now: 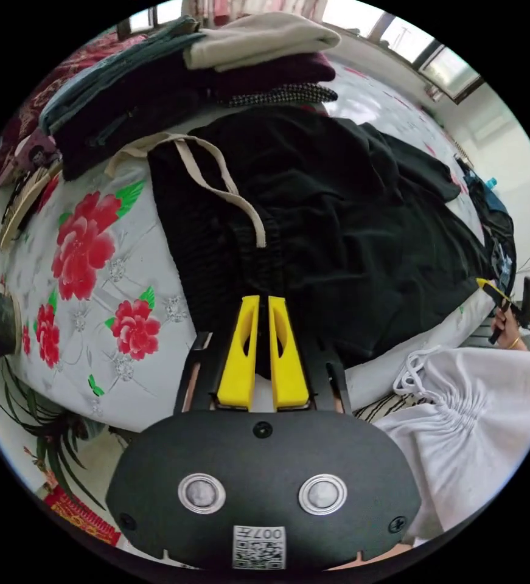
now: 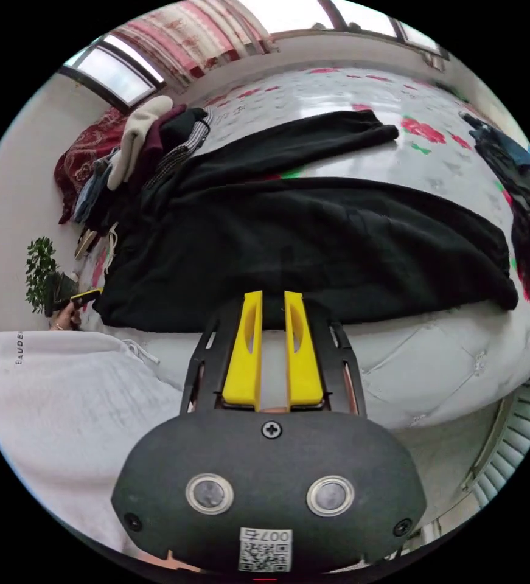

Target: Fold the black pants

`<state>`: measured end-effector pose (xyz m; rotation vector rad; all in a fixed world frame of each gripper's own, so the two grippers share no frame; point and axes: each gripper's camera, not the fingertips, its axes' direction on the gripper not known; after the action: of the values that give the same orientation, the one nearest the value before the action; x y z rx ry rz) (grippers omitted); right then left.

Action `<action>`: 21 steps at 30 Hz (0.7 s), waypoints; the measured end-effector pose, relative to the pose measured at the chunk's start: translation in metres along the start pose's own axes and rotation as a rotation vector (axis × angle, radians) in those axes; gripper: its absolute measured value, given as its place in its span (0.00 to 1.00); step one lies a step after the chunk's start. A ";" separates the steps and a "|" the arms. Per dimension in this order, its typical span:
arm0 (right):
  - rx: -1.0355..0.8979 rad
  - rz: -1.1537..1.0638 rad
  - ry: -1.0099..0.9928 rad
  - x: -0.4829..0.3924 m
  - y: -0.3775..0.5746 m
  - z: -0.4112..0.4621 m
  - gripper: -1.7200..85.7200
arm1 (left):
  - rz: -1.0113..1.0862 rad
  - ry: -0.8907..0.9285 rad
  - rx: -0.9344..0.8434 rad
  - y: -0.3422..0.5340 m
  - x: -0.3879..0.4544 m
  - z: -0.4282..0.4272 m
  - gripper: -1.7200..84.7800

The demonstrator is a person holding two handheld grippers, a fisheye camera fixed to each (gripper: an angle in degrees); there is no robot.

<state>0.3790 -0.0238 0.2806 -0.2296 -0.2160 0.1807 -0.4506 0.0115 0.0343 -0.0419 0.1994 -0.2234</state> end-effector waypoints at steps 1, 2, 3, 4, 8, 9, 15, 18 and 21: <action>0.041 0.101 0.008 0.023 0.004 -0.011 0.07 | -0.030 0.073 0.052 0.005 -0.009 -0.006 0.05; 0.082 0.206 0.004 0.048 0.010 -0.021 0.08 | -0.039 0.102 0.071 0.008 -0.012 -0.008 0.05; 0.102 0.261 0.000 0.060 0.013 -0.026 0.08 | -0.048 0.124 0.083 0.013 -0.017 -0.011 0.05; 0.146 0.363 -0.022 0.084 0.021 -0.035 0.08 | -0.041 0.111 0.082 0.019 -0.020 -0.012 0.06; 0.279 0.656 -0.180 0.157 0.053 -0.048 0.09 | 0.021 0.080 0.055 0.028 -0.015 -0.011 0.12; 0.295 0.686 -0.208 0.165 0.057 -0.048 0.09 | 0.040 0.103 0.047 0.026 -0.012 -0.009 0.15; 0.418 0.794 -0.472 0.203 0.071 -0.026 0.07 | 0.163 -0.037 -0.131 -0.002 0.018 0.022 0.11; 0.436 0.778 -0.581 0.202 0.059 -0.016 0.05 | 0.106 0.073 -0.145 -0.025 0.011 0.010 0.08; 0.496 0.714 -0.710 0.199 0.043 -0.036 0.03 | 0.096 0.155 -0.031 -0.045 0.000 -0.035 0.07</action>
<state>0.5720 0.0498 0.2738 0.2766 -0.7795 1.0166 -0.4671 -0.0329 0.0033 -0.0452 0.3584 -0.1278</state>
